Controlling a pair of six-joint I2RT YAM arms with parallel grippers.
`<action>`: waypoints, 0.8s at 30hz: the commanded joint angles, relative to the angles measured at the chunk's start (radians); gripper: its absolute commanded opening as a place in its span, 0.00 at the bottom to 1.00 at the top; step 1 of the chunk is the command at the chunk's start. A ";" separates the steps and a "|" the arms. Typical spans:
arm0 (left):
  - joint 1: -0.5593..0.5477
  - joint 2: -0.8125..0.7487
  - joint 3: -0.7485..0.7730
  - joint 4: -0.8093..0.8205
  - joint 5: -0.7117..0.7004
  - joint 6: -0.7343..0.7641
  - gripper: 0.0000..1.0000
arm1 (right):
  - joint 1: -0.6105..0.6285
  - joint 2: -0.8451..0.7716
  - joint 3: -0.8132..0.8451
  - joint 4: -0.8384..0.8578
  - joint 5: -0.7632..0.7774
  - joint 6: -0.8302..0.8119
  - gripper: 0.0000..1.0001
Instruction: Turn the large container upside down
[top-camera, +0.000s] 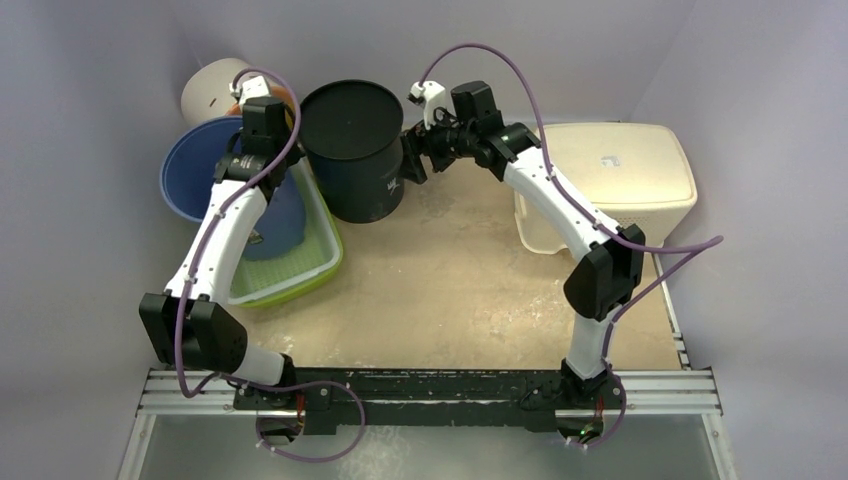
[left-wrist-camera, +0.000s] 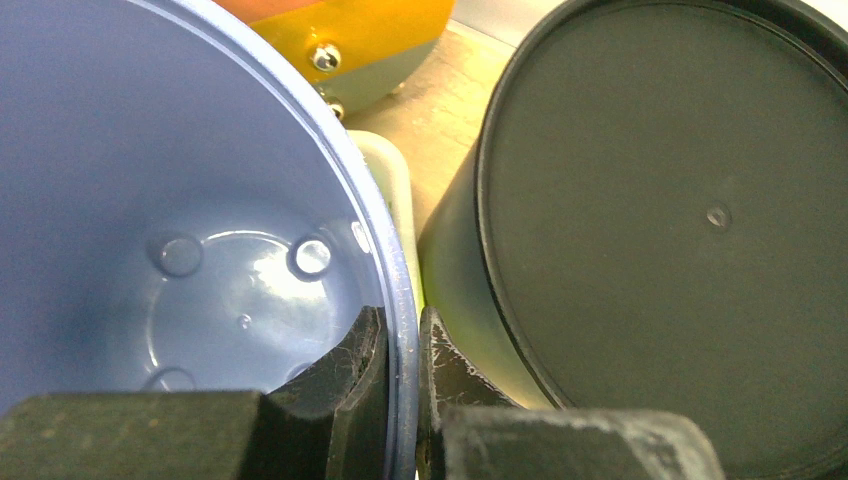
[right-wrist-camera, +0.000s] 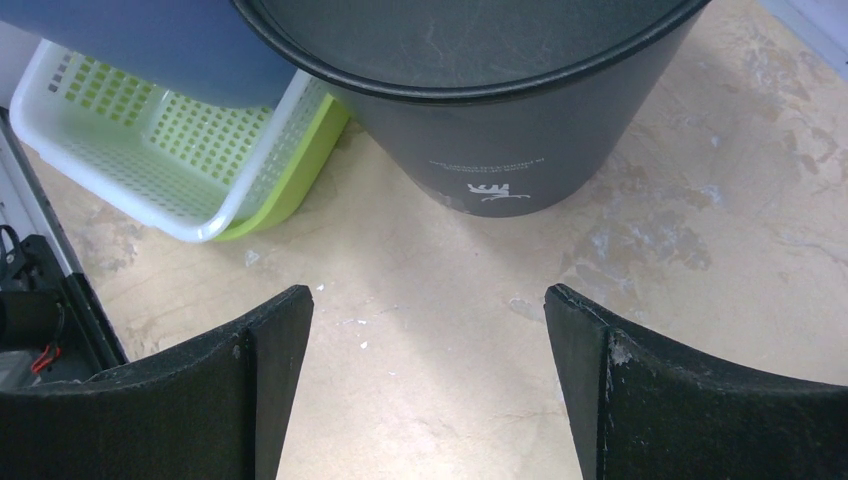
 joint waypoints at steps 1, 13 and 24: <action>0.010 0.003 0.043 -0.049 -0.036 -0.021 0.00 | -0.025 -0.074 0.011 -0.001 0.037 -0.013 0.88; 0.010 -0.051 0.398 -0.170 -0.160 0.092 0.00 | -0.212 -0.147 -0.058 0.041 -0.021 0.057 0.86; 0.010 -0.177 0.582 -0.200 -0.190 0.052 0.00 | -0.268 -0.173 -0.084 0.048 0.018 0.066 0.86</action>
